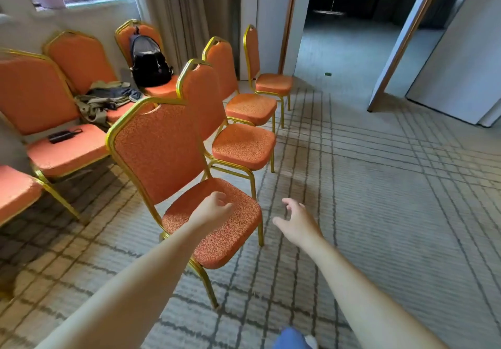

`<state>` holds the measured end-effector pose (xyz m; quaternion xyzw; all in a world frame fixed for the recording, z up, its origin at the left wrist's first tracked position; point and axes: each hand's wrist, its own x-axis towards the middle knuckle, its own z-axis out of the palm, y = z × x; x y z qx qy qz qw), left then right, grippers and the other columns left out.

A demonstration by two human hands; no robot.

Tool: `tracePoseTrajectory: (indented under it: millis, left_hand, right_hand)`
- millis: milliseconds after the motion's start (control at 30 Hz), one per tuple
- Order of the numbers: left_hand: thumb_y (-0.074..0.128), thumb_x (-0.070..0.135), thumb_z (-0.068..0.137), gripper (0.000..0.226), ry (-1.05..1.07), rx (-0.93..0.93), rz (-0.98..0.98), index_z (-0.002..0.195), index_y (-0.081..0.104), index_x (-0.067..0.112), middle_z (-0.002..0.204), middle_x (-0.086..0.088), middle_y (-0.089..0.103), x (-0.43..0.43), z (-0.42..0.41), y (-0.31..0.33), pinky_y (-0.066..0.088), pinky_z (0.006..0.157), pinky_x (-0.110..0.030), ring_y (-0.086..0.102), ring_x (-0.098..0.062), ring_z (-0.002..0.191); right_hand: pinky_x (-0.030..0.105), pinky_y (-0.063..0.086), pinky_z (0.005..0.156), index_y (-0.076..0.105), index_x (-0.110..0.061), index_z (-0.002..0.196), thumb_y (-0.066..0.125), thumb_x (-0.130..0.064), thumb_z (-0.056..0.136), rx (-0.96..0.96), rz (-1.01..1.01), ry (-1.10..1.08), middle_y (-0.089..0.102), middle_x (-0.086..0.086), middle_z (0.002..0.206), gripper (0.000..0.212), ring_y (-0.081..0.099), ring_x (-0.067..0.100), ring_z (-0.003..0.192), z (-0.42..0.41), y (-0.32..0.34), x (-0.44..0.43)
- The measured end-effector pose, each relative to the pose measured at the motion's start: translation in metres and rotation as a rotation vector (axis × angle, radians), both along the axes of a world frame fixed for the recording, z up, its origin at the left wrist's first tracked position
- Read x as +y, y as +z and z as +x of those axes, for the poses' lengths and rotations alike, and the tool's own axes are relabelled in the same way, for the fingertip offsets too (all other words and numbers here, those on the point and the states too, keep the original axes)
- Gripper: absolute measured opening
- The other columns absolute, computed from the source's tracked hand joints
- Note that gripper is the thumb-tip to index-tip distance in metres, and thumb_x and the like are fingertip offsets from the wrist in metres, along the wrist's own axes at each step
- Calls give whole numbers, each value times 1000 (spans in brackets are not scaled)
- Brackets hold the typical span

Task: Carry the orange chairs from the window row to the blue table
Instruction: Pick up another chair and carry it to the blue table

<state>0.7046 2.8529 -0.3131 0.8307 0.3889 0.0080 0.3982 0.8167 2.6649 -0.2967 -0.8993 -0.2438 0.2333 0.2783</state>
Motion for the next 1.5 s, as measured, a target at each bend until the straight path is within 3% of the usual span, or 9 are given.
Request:
tracePoseTrajectory:
  millis: [233, 433, 600, 667, 867, 967, 1067, 1300, 1500]
  left_hand:
    - [54, 37, 90, 52, 245, 5, -70, 137, 43, 17, 109, 4, 58, 55, 112, -33, 57, 76, -33, 64, -11, 81]
    - [54, 40, 91, 53, 495, -5, -124, 137, 43, 18, 130, -2, 58, 81, 184, -54, 51, 91, -34, 60, -14, 104]
    - [52, 45, 90, 54, 687, 46, -192, 137, 42, 21, 128, 1, 58, 91, 204, -70, 52, 92, -40, 61, -16, 105]
    - [51, 45, 89, 55, 771, 49, -221, 137, 41, 21, 127, 1, 58, 104, 207, -76, 53, 89, -41, 62, -17, 103]
    - [49, 46, 86, 58, 958, 56, -254, 138, 41, 21, 131, 0, 55, 157, 211, -88, 52, 90, -44, 61, -24, 106]
    - [50, 43, 90, 54, 1022, 73, -244, 139, 41, 22, 133, 2, 54, 179, 214, -87, 47, 88, -32, 59, -15, 102]
    - [51, 41, 90, 53, 1111, 42, -273, 139, 41, 23, 132, 2, 53, 194, 211, -85, 50, 86, -33, 60, -10, 90]
    - [52, 45, 84, 58, 1411, -13, -343, 138, 43, 26, 132, 0, 54, 195, 180, -108, 52, 89, -40, 61, -21, 105]
    - [58, 42, 87, 53, 1877, -77, -435, 135, 46, 23, 127, 0, 58, 187, 168, -144, 51, 83, -32, 61, -18, 92]
  right_hand:
    - [38, 44, 102, 36, -27, 149, 60, -38, 91, 22, -74, 228, 40, 3, 149, 64, 48, 23, 130, 149, -25, 94]
    - [40, 45, 102, 33, -27, 151, 56, -37, 92, -15, -174, 539, 37, 2, 153, 63, 47, 24, 130, 254, -34, 171]
    - [40, 44, 100, 33, -26, 151, 57, -36, 93, 1, -219, 739, 38, 5, 150, 64, 48, 24, 129, 296, -45, 234]
    - [40, 45, 101, 33, -25, 151, 57, -37, 92, -11, -231, 824, 40, 5, 150, 65, 48, 24, 128, 301, -51, 266]
    - [33, 52, 76, 34, -26, 150, 55, -36, 94, -31, -198, 1030, 41, 1, 150, 61, 53, 12, 89, 302, -59, 347]
    - [26, 44, 73, 33, -24, 152, 55, -34, 95, -43, -184, 1136, 38, 2, 153, 61, 54, 15, 102, 301, -60, 377]
    - [33, 45, 93, 35, -23, 151, 56, -33, 94, -70, -217, 1206, 40, 5, 152, 61, 48, 22, 130, 291, -61, 411]
    - [32, 47, 90, 35, -25, 151, 56, -39, 94, -139, -292, 1514, 42, 2, 151, 62, 51, 20, 127, 237, -78, 471]
    - [33, 43, 99, 35, -22, 152, 57, -37, 92, -160, -382, 1891, 42, 3, 152, 65, 48, 19, 132, 187, -114, 532]
